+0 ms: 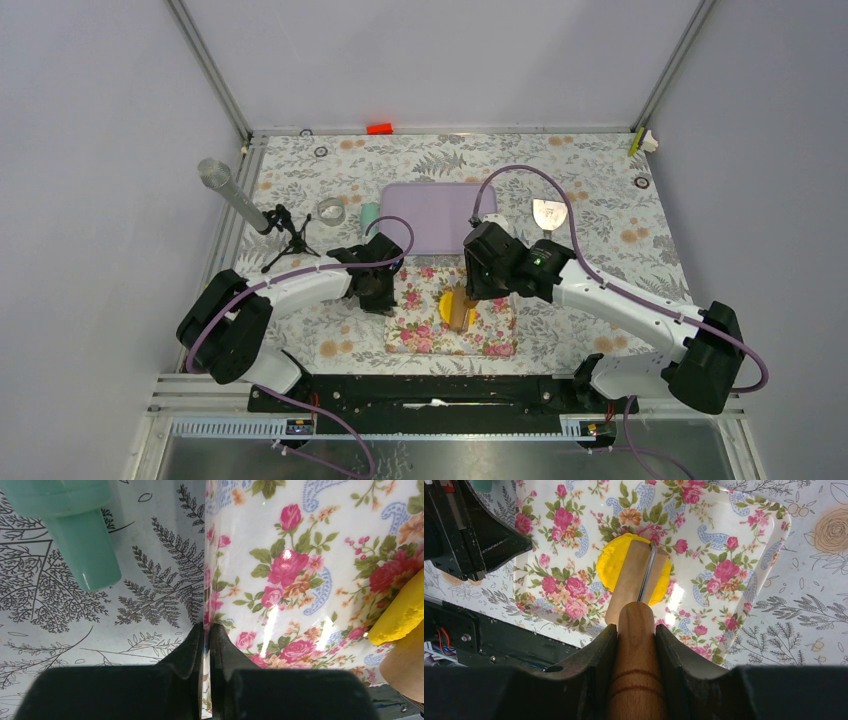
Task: Roll out the dumpling wrappers from the dough
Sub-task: Flatten out the dough on the work surface.
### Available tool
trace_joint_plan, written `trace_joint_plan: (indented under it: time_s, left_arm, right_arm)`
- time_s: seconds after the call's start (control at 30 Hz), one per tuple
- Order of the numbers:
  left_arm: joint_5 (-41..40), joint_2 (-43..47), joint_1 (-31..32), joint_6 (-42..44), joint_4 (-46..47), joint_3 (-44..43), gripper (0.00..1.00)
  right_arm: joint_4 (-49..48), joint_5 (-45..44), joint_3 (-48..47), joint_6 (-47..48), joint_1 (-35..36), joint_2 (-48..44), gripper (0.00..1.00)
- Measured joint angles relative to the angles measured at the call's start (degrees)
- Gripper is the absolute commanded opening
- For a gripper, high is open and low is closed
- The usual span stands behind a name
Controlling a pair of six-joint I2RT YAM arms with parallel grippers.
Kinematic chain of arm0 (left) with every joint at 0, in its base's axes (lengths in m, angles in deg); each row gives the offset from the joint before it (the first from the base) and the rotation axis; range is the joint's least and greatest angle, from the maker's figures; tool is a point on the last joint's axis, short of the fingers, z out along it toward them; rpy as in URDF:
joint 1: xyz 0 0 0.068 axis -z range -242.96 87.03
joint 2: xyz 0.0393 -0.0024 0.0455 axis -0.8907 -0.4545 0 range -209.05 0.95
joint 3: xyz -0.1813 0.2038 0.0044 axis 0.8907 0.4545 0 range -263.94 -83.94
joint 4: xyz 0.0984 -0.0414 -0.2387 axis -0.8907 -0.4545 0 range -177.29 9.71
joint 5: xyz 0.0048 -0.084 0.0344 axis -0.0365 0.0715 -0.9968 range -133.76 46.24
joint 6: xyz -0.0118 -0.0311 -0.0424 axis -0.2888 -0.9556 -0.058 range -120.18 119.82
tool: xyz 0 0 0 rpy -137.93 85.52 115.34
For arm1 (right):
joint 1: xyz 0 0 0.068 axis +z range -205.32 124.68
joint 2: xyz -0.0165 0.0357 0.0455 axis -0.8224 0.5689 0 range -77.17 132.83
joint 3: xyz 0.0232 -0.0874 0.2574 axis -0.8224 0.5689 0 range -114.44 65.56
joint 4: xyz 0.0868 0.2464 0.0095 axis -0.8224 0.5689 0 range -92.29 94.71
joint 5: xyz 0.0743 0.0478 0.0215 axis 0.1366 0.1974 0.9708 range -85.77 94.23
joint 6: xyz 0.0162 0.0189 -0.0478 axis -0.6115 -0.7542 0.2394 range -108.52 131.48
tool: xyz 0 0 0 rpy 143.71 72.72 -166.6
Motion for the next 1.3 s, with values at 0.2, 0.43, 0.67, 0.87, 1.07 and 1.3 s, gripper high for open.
trace_joint_plan:
  time_s: [0.2,0.43,0.67,0.87,1.07,1.3]
  left_arm:
    - [0.0,0.0,0.0,0.0,-0.2,-0.1,0.0]
    - [0.0,0.0,0.0,0.0,-0.2,-0.1,0.0]
    - [0.0,-0.1,0.0,0.0,-0.2,-0.1,0.0]
    - [0.0,-0.1,0.0,0.0,-0.2,-0.1,0.0]
    - [0.0,-0.1,0.0,0.0,-0.2,-0.1,0.0]
    - [0.0,-0.1,0.0,0.0,-0.2,-0.1,0.0]
  right_arm:
    - [-1.9,0.4,0.2,-0.4,0.0,1.1,0.0]
    - [-1.3,0.0,0.1,-0.5,0.1,1.2,0.0]
    - [1.4,-1.4,-0.1,-0.9,0.2,-0.2,0.0]
    - [3.9,-3.0,-0.1,-1.0,0.2,-1.4,0.0]
    - [5.9,-4.9,-0.1,-0.6,0.2,-1.6,0.0]
    - [8.5,-6.4,0.6,0.5,0.1,-0.1,0.0]
